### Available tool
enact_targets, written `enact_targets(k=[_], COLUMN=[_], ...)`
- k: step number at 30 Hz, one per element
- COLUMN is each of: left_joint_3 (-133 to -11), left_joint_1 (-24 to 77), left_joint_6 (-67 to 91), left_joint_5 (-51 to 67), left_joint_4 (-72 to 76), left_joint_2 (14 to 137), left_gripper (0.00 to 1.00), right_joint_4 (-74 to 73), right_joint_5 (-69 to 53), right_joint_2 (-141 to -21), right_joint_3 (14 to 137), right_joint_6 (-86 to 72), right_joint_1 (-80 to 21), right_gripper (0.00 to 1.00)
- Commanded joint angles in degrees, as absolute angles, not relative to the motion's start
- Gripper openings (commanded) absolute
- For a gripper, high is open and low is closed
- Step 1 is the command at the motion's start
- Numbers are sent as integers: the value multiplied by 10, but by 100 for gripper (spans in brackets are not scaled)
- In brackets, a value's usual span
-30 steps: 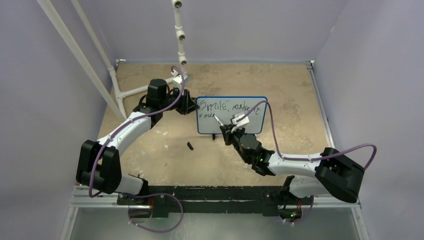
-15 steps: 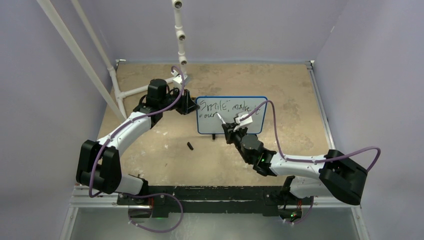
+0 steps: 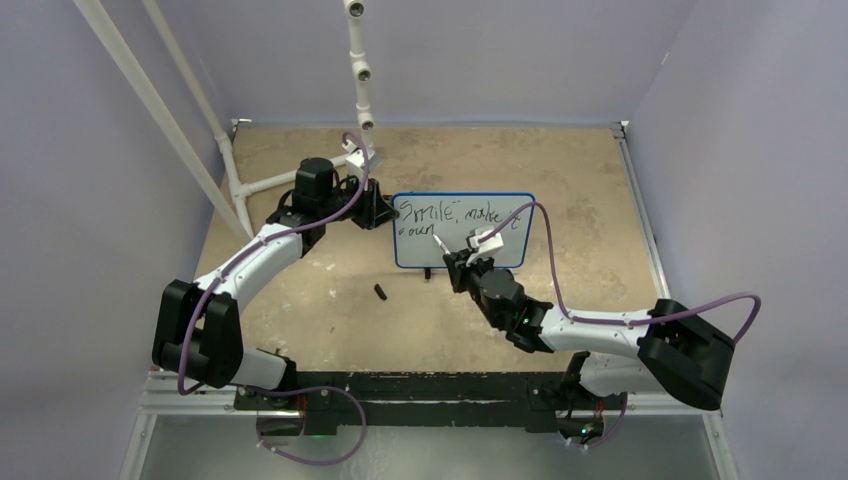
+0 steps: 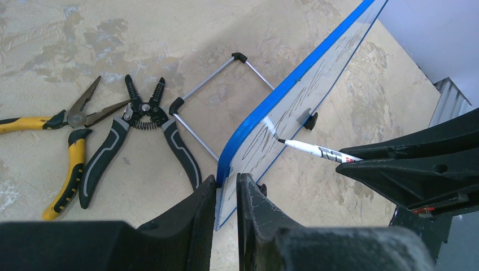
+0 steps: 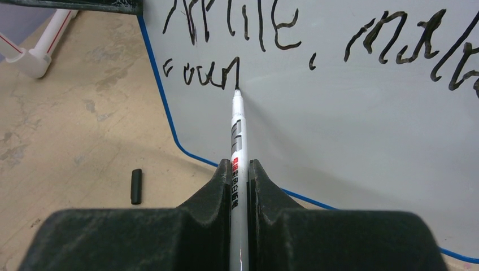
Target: Write a sentence on the whiteboard
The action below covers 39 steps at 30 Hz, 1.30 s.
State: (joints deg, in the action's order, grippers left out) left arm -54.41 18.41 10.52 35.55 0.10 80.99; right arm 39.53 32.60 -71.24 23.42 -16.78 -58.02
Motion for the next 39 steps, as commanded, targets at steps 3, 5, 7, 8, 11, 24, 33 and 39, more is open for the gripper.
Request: enact_targets(k=[3,5,7,8,11,24,33,39], left_joint_3=[-539,-539,-539,-539,-539,-538,-538,-538], left_joint_1=[190,190,190,190,190,192,192,192], left_joint_6=[111,111,111,111,112,111,111,110], left_joint_5=[371,372,372,371,372,371,371,371], left_joint_4=[19,19,19,20,20,20,20,20], left_joint_2=[805,805,805,805,805,804,804,803], left_gripper=[18,18,19,19,20,20,20,20], right_joint_4=[391,404,425,433,445,457,461,453], right_joint_5=[328,314,301,298,308,347,339,340], right_joint_2=[-708,-697,-679,-670,-653,-691,-699,-714], right_joint_3=[227,220,206,200,193,225,229,241], right_joint_6=[-171,-161,-155,-152,-147,-137,-133,-134], right_joint_1=[-580,-580,-581,-581,-581,-581,-581,-581], right_gripper=[0,0,0,0,0,0,0,0])
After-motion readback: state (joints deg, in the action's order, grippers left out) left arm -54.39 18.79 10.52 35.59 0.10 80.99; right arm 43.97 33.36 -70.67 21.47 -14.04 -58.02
